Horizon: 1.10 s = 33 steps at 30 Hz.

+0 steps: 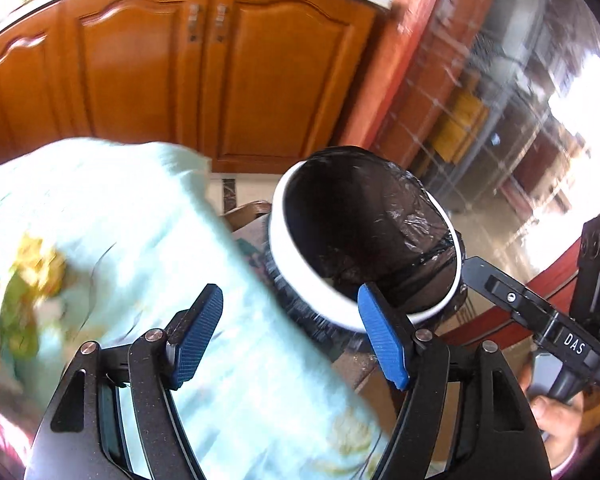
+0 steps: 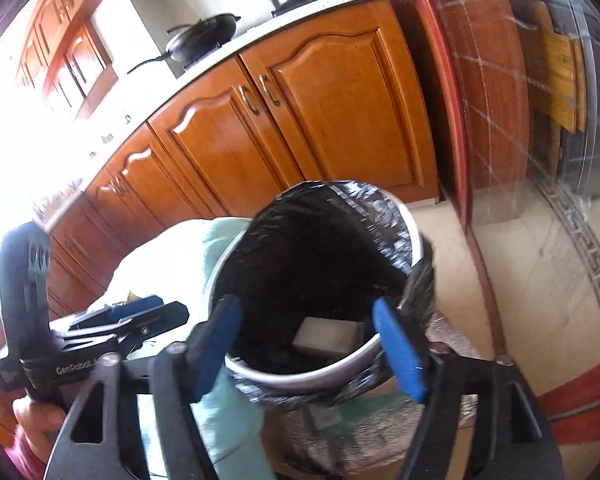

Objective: Collect trash
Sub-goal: 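Move both open tools back over the trash on the table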

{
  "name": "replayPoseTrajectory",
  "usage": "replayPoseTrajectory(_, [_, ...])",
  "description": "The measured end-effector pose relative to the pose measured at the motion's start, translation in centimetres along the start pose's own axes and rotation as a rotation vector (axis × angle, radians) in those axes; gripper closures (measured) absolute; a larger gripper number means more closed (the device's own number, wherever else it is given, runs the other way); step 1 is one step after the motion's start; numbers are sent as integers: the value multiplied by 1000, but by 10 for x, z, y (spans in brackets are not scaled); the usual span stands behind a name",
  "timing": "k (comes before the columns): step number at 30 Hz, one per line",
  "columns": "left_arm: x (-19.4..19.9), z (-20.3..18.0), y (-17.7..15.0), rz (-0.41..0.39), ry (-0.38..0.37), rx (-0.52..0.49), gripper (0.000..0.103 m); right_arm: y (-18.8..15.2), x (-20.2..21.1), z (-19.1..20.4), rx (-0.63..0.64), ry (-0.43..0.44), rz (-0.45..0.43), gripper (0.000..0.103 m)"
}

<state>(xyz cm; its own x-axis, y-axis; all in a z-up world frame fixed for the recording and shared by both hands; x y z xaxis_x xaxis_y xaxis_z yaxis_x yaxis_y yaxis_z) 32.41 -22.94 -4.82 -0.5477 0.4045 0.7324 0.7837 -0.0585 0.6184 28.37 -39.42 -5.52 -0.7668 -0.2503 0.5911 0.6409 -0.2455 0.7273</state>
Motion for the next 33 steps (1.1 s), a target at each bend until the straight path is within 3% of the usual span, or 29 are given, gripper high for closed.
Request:
replayPoseTrajectory(6, [45, 43, -21, -64, 23, 88, 28, -18, 3, 35, -18, 60, -20, 16])
replayPoseTrajectory(33, [173, 179, -87, -218, 154, 289, 28, -101, -13, 191, 145, 256, 112, 16])
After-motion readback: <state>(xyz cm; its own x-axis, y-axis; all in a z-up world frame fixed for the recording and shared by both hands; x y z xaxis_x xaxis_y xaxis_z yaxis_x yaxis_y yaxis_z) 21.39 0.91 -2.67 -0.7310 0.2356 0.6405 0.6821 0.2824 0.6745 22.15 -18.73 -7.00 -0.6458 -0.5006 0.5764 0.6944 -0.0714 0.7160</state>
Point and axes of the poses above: each gripper's, at about its wrist camera, not at the fingertips, and x roughly against the way its jaws point, z to its left, y to its top, the point moved 10 cm from there along -x, roughly the way its jaws point, and after that the axes turned 4 degrees about x, right-handed, at the moved point
